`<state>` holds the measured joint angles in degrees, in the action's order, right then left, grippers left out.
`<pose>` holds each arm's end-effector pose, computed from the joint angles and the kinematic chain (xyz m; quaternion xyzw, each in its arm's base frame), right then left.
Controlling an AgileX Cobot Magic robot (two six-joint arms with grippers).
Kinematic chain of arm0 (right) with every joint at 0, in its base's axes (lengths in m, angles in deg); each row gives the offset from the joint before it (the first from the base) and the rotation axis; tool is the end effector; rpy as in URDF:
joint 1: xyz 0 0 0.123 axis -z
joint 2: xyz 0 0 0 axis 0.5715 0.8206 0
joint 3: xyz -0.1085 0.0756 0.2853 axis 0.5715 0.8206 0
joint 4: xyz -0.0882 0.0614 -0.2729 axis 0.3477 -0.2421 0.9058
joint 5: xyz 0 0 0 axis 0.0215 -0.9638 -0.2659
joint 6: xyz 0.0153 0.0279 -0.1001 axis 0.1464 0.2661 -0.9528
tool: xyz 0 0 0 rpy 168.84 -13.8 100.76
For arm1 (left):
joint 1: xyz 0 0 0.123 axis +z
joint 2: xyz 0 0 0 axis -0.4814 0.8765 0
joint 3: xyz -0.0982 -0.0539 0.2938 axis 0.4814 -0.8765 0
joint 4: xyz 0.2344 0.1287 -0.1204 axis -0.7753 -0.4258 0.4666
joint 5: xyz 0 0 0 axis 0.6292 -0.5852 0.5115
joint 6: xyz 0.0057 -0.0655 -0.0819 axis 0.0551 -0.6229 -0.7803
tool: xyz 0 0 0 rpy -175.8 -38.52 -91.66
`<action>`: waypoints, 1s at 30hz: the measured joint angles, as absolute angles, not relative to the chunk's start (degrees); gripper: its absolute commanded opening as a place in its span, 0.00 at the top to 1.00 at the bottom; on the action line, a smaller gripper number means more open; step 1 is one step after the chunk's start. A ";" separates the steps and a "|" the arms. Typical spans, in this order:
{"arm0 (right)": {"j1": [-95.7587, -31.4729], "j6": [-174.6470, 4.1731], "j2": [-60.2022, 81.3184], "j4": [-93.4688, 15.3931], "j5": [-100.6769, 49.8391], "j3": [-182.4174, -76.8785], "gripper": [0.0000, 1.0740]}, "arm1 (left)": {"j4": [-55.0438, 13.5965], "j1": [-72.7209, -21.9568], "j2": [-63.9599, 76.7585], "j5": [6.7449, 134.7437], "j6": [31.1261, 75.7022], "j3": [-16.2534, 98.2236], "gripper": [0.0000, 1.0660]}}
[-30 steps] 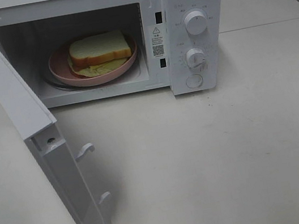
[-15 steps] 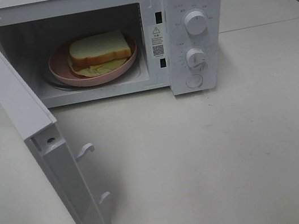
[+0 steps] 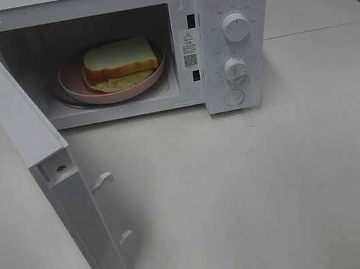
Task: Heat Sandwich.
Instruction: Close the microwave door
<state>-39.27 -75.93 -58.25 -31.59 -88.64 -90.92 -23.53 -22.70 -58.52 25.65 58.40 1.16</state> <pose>0.0149 -0.0104 0.2948 0.0047 0.8452 -0.0208 0.5340 0.0263 -0.0152 0.3091 0.0179 0.8357 -0.0324 0.5480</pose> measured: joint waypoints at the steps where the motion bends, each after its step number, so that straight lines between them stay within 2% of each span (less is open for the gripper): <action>1: -39.27 -75.93 -58.25 -31.59 -88.64 -90.92 0.29 | -23.53 -22.70 -57.31 26.40 58.40 1.28 0.12; 2: -39.27 -75.93 -58.25 -31.59 -88.64 -90.92 0.29 | -23.53 -22.70 -57.31 26.40 58.40 1.28 0.12; 4: -39.27 -75.93 -58.25 -31.59 -88.64 -90.92 0.29 | -23.53 -22.70 -54.96 28.00 58.40 1.34 0.20; 5: -39.27 -75.93 -58.25 -31.59 -88.64 -90.92 0.29 | -23.53 -22.70 -52.90 29.89 58.40 1.34 0.32; 6: -39.27 -75.93 -58.25 -31.59 -88.64 -90.92 0.29 | -23.53 -22.70 -51.76 31.10 58.40 1.34 0.39; 7: -39.27 -75.93 -58.25 -31.59 -88.64 -90.92 0.29 | -23.53 -22.70 -51.76 31.10 58.40 1.34 0.39; 8: -39.27 -75.93 -58.25 -31.59 -88.64 -90.92 0.29 | -23.53 -22.70 -50.67 32.24 58.40 1.34 0.46; 9: -39.27 -75.93 -58.25 -31.59 -88.64 -90.92 0.29 | -23.53 -22.70 -48.66 34.36 58.40 1.34 0.58; 10: -39.27 -75.93 -58.25 -31.59 -88.64 -90.92 0.29 | -23.53 -22.70 -47.80 35.28 58.40 1.34 0.64; 11: -39.27 -75.93 -58.25 -31.59 -88.64 -90.92 0.29 | -23.53 -22.70 -47.80 35.28 58.40 1.34 0.64; 13: -39.27 -75.93 -58.25 -31.59 -88.64 -90.92 0.29 | -23.53 -22.70 -45.63 37.40 58.40 1.34 0.77; 14: -39.27 -75.93 -58.25 -31.59 -88.64 -90.92 0.29 | -23.24 -22.70 -43.45 40.15 58.40 1.34 0.91; 16: -39.27 -75.93 -58.25 -31.59 -88.64 -90.92 0.29 | -23.07 -22.70 -41.39 42.73 58.40 1.34 1.00; 22: -39.27 -75.93 -58.25 -31.59 -88.64 -90.92 0.29 | -22.73 -22.70 -35.89 51.78 58.74 -0.38 1.00; 26: -39.27 -75.93 -58.25 -31.59 -88.64 -90.92 0.29 | -22.27 -22.70 -32.45 61.69 61.21 -4.11 1.00; 27: -39.27 -75.93 -58.25 -31.59 -88.64 -90.92 0.29 | -22.27 -22.70 -30.84 67.71 62.98 -6.23 1.00; 30: -39.27 -75.93 -58.25 -31.59 -88.64 -90.92 0.29 | -22.27 -22.70 -29.12 72.86 63.96 -8.23 1.00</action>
<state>-39.27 -75.93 -58.25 -31.59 -88.64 -90.92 -22.27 -22.70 -29.12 72.86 63.96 -8.23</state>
